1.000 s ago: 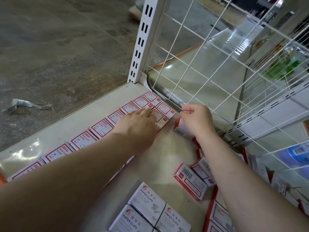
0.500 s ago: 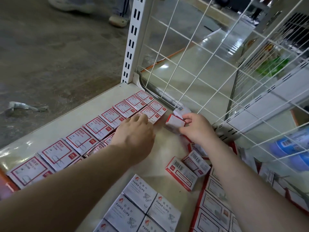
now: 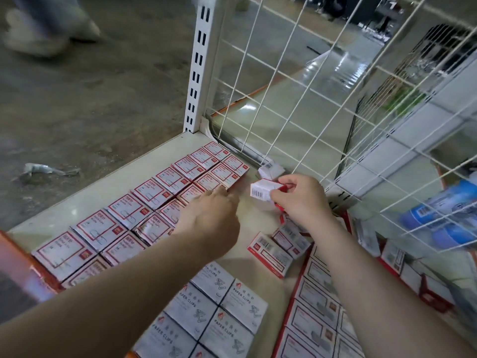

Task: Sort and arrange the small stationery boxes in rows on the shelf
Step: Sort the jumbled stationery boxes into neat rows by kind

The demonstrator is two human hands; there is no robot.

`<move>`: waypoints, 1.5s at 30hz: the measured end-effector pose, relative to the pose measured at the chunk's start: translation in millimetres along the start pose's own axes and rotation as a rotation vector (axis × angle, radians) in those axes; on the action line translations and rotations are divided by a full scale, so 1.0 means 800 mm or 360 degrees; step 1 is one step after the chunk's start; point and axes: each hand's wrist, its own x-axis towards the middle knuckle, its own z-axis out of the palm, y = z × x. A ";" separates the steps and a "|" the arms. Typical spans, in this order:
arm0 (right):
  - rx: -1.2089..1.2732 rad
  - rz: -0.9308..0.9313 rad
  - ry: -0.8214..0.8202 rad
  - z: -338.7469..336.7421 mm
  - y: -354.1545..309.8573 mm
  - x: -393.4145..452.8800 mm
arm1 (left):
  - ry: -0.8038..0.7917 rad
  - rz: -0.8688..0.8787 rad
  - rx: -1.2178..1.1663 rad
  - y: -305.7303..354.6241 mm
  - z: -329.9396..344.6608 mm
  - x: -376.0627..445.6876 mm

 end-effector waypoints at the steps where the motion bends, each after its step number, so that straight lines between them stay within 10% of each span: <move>1: 0.0077 0.0011 0.0025 -0.005 0.003 -0.004 | 0.0007 -0.0016 -0.0044 0.005 -0.001 -0.005; 28: 0.0527 0.0246 -0.0132 -0.092 0.088 -0.205 | 0.0017 0.0570 -0.0281 0.093 0.026 -0.112; 45: 0.0580 0.0131 -0.0390 -0.086 0.107 -0.236 | -0.0327 0.0105 -0.0767 0.093 0.026 -0.110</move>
